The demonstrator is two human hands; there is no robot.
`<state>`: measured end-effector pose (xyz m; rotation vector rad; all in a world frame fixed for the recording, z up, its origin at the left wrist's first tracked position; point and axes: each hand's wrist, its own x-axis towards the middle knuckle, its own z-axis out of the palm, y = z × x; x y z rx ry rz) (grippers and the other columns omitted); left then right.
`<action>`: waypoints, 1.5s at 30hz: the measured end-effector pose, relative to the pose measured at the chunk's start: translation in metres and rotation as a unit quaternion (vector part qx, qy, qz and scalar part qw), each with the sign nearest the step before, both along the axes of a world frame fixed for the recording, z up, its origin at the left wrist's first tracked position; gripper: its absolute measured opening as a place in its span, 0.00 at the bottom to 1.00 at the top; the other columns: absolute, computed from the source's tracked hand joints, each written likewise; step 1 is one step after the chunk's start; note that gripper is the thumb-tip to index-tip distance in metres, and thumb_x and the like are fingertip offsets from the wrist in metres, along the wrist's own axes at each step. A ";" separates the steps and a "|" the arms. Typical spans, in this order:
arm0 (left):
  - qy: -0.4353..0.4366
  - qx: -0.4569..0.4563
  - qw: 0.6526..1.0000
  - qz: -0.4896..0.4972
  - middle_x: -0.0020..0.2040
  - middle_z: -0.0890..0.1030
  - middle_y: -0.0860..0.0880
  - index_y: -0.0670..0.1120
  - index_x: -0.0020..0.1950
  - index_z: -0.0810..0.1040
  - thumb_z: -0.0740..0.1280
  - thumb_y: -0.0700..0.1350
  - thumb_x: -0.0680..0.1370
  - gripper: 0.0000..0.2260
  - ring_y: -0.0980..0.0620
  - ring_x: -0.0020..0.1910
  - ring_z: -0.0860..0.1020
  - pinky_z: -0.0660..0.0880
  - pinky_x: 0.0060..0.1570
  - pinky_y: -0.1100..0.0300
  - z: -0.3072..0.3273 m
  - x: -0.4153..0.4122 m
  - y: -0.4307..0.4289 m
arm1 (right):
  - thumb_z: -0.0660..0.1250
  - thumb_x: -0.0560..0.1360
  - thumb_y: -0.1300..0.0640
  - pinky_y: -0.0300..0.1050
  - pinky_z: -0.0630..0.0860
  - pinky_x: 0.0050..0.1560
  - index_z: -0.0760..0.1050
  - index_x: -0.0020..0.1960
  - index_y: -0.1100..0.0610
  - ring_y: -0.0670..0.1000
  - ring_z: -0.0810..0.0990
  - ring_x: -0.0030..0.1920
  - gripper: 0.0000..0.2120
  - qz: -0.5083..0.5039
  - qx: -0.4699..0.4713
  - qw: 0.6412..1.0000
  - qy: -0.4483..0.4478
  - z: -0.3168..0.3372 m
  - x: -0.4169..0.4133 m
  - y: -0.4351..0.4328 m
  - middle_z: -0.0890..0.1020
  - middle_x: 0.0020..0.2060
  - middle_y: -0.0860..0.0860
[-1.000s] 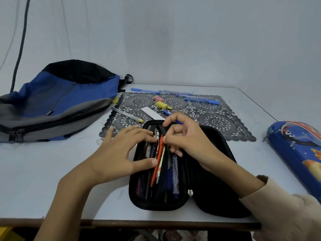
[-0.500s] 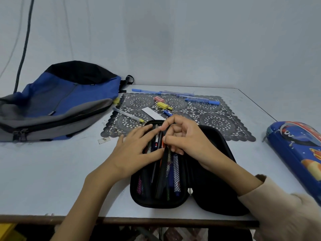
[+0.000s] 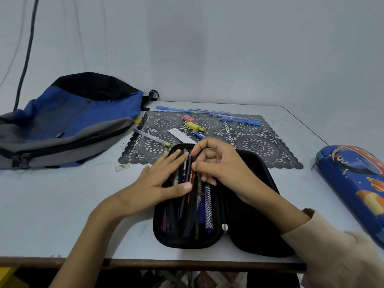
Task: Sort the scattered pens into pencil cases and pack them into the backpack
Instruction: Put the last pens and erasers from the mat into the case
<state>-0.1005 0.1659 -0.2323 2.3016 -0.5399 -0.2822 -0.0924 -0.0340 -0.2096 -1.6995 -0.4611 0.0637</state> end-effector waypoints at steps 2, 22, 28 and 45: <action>-0.009 0.016 1.000 0.005 0.78 0.44 0.65 0.70 0.74 0.47 0.54 0.79 0.63 0.42 0.64 0.76 0.38 0.41 0.76 0.43 0.000 0.000 -0.005 | 0.67 0.73 0.71 0.38 0.68 0.24 0.74 0.49 0.61 0.50 0.74 0.27 0.08 0.005 -0.010 1.000 -0.014 0.001 -0.001 0.001 0.76 0.31 0.55; -0.117 0.009 0.989 0.093 0.77 0.41 0.66 0.59 0.79 0.45 0.47 0.73 0.70 0.39 0.73 0.72 0.36 0.40 0.76 0.59 -0.009 -0.020 -0.036 | 0.69 0.74 0.62 0.38 0.64 0.64 0.79 0.57 0.48 0.41 0.71 0.64 0.14 -0.237 -0.208 0.945 -0.084 -0.004 -0.013 -0.078 0.76 0.63 0.44; -0.124 -0.020 0.989 0.082 0.76 0.45 0.68 0.58 0.79 0.49 0.50 0.60 0.75 0.32 0.76 0.71 0.39 0.39 0.60 0.84 -0.017 -0.016 -0.034 | 0.67 0.77 0.59 0.32 0.53 0.66 0.65 0.74 0.52 0.36 0.56 0.71 0.26 -0.235 -0.192 0.952 0.042 -0.031 -0.037 -0.085 0.59 0.76 0.42; -0.134 -0.157 0.971 0.117 0.75 0.60 0.68 0.59 0.74 0.65 0.58 0.52 0.83 0.19 0.68 0.75 0.54 0.50 0.73 0.64 -0.026 0.001 0.030 | 0.65 0.78 0.51 0.47 0.45 0.77 0.51 0.78 0.41 0.43 0.43 0.77 0.35 -0.144 -0.149 0.974 0.094 -0.014 -0.020 -0.055 0.45 0.78 0.43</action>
